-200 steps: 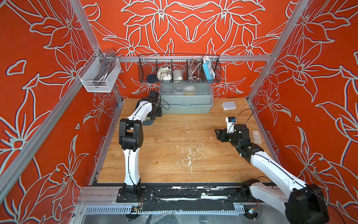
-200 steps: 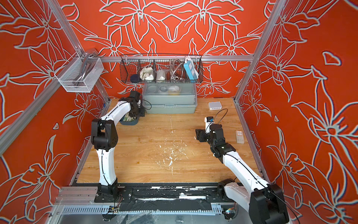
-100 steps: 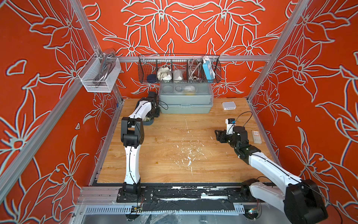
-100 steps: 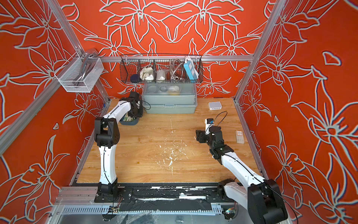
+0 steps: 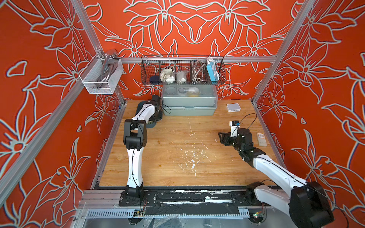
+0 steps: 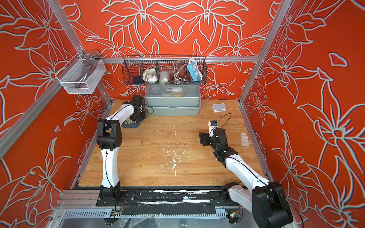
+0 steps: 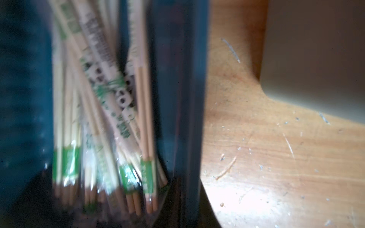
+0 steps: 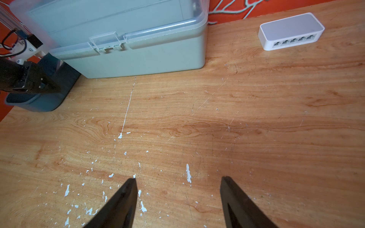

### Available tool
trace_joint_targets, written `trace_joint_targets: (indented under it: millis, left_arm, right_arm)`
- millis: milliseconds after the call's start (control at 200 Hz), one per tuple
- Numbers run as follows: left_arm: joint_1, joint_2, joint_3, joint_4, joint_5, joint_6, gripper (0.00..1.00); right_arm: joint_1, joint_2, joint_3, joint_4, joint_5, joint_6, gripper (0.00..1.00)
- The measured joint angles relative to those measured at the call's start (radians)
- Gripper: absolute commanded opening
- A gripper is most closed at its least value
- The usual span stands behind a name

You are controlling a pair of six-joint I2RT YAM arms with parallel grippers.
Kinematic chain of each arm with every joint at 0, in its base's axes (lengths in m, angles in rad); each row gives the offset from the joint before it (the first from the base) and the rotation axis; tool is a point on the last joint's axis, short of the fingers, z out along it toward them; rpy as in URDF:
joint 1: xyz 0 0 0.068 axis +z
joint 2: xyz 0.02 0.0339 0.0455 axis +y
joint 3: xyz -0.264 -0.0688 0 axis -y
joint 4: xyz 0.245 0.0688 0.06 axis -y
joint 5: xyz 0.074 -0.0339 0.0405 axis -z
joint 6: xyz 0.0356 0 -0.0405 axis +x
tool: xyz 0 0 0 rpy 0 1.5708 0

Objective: Take the paired disposable chopsticks out of the storage box
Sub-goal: Move the storage box to the center of the board.

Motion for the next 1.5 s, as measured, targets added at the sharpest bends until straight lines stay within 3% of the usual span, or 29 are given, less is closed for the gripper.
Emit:
trace_joint_targets:
  millis: [160, 335, 671, 886, 1061, 1496]
  left_arm:
    - [0.010, -0.015, -0.027, 0.015, 0.000, -0.016, 0.00]
    - [0.012, -0.061, -0.096, 0.023, 0.010, -0.037, 0.00]
    - [-0.037, -0.317, -0.410, 0.024, 0.031, -0.188, 0.00]
    - [-0.206, -0.454, -0.623, 0.037, 0.015, -0.312, 0.00]
    - [-0.358, -0.509, -0.706, 0.060, 0.008, -0.419, 0.00]
    - [-0.705, -0.478, -0.623, 0.034, 0.032, -0.643, 0.00]
  right_arm:
    - [0.000, 0.000, 0.000, 0.000, -0.002, 0.003, 0.71]
    - [0.000, 0.002, 0.000, 0.000, -0.002, 0.005, 0.71]
    - [0.007, 0.001, 0.000, 0.000, -0.001, 0.007, 0.71]
    - [0.009, -0.029, 0.000, 0.000, 0.008, 0.009, 0.72]
    - [0.009, -0.047, -0.002, -0.001, 0.025, 0.009, 0.73]
    - [0.009, -0.142, -0.021, -0.043, 0.163, 0.023, 0.77]
